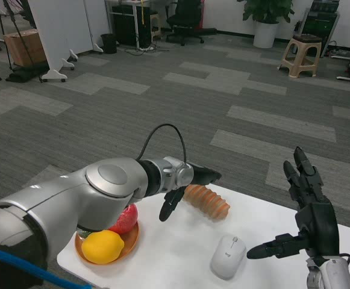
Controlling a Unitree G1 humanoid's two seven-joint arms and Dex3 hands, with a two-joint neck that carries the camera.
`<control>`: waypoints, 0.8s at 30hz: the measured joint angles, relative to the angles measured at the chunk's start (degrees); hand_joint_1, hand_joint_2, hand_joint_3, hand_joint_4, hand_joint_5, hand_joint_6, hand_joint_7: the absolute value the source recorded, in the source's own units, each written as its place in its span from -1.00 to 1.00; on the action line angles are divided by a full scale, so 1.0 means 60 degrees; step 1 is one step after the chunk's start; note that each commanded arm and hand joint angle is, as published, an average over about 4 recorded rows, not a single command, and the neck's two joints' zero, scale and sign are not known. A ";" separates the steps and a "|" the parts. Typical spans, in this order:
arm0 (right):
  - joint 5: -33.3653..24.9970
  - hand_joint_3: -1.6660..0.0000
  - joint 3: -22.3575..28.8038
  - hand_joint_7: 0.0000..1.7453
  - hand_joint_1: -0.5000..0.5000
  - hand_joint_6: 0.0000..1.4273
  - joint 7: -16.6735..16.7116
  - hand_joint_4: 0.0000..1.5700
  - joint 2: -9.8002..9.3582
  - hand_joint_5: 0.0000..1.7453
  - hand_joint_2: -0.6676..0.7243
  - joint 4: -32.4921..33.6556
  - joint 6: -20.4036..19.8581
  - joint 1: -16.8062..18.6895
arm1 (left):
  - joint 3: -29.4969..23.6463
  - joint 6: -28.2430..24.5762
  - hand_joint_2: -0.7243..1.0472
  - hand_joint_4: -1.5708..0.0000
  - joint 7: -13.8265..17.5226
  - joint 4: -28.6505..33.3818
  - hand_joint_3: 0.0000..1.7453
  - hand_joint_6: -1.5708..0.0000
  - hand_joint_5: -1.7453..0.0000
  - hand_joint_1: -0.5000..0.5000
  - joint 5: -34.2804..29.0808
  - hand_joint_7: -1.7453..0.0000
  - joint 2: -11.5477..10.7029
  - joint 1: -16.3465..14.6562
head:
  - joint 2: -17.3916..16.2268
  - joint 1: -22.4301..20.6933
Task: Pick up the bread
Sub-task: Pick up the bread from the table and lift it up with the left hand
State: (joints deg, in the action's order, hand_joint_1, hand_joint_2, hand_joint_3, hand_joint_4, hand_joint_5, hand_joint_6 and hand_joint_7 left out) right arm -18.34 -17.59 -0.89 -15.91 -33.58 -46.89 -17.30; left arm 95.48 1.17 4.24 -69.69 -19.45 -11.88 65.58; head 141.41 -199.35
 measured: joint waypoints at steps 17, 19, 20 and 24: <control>0.0000 1.00 -0.0194 -1.00 -0.67 -1.00 0.0002 -1.00 0.0018 -0.89 0.27 -0.0011 -0.0007 0.0000 | 0.1694 0.0146 -0.55 1.00 -0.0448 0.0035 -0.90 1.00 1.00 -0.82 -0.1130 0.92 0.0027 -0.0001 | -0.0108 -0.0191; 0.0000 1.00 -0.0195 -1.00 -0.67 -1.00 0.0002 -1.00 0.0018 -0.89 0.27 -0.0011 -0.0007 0.0000 | 0.1738 0.0175 -0.50 1.00 -0.0449 0.0038 -0.90 1.00 1.00 -0.82 -0.1271 0.90 0.0028 -0.0001 | -0.0114 -0.0206; 0.0000 1.00 -0.0195 -1.00 -0.69 -1.00 0.0002 -1.00 0.0018 -0.89 0.27 -0.0011 -0.0007 0.0000 | 0.1757 0.0179 -0.50 1.00 -0.0447 0.0038 -0.90 1.00 1.00 -0.82 -0.1333 0.90 0.0029 -0.0001 | -0.0117 -0.0214; 0.0000 1.00 -0.0196 -1.00 -0.67 -1.00 0.0002 -1.00 0.0018 -0.83 0.20 -0.0011 -0.0007 0.0000 | 0.1818 0.0198 -0.50 1.00 -0.0238 0.0038 -0.90 1.00 1.00 -0.78 -0.1710 0.90 0.0019 -0.0023 | -0.0161 -0.0243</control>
State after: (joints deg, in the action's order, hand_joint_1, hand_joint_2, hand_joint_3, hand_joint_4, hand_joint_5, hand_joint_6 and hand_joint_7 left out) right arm -18.34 -18.77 -0.88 -15.81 -33.64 -46.94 -17.30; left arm 106.39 2.36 2.81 -69.46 -29.71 -11.76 65.44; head 140.44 -200.81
